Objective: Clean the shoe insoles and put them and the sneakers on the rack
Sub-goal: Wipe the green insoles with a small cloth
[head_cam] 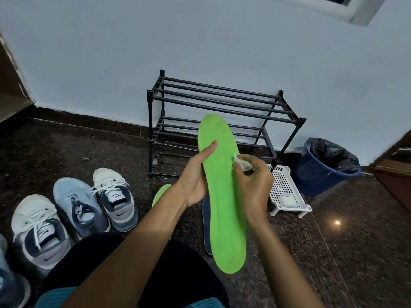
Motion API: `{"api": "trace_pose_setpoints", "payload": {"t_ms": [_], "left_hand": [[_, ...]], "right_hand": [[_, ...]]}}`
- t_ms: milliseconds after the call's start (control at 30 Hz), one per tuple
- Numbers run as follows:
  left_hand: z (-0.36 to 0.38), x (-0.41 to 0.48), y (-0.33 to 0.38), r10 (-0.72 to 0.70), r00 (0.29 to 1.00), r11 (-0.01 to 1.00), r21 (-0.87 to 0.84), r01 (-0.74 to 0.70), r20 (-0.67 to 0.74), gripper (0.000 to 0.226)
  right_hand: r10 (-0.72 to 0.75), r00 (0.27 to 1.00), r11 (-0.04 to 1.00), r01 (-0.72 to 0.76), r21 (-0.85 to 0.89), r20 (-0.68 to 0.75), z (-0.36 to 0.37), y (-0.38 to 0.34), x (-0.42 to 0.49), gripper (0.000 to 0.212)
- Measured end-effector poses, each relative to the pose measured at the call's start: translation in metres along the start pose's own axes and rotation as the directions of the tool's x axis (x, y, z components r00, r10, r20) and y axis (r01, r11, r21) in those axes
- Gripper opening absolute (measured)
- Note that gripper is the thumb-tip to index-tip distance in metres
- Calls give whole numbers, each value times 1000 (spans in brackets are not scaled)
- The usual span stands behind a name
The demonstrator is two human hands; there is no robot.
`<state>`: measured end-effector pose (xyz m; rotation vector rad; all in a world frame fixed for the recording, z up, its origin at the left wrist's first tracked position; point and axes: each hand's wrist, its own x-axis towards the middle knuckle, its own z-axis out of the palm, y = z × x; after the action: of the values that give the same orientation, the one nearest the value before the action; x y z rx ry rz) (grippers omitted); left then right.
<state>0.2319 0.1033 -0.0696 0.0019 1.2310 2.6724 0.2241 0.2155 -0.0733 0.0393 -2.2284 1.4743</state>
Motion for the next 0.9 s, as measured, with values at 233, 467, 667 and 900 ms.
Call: {"api": "trace_pose_setpoints", "payload": {"t_ms": [233,467,667,900], "left_hand": [[-1,1,-7,-55,995,998,-1,55,-80,47],[-1,-1,-4,-27,993,999,-30,24,-115,68],[0,-3,-3,-26,998,997,-74,21,-62,80],[1,-2,-4,0,997,1000,-9,0,-74,71]], "right_hand": [[-175,984,973,174,-153,7,3,2,-1,18],[-369,907,841,418,-344,202,3,1,-19,27],[-355,909,886,402,-231,220,-3,0,-28,34],[-315,935,917,344,-202,163,-8,-8,-13,23]]}}
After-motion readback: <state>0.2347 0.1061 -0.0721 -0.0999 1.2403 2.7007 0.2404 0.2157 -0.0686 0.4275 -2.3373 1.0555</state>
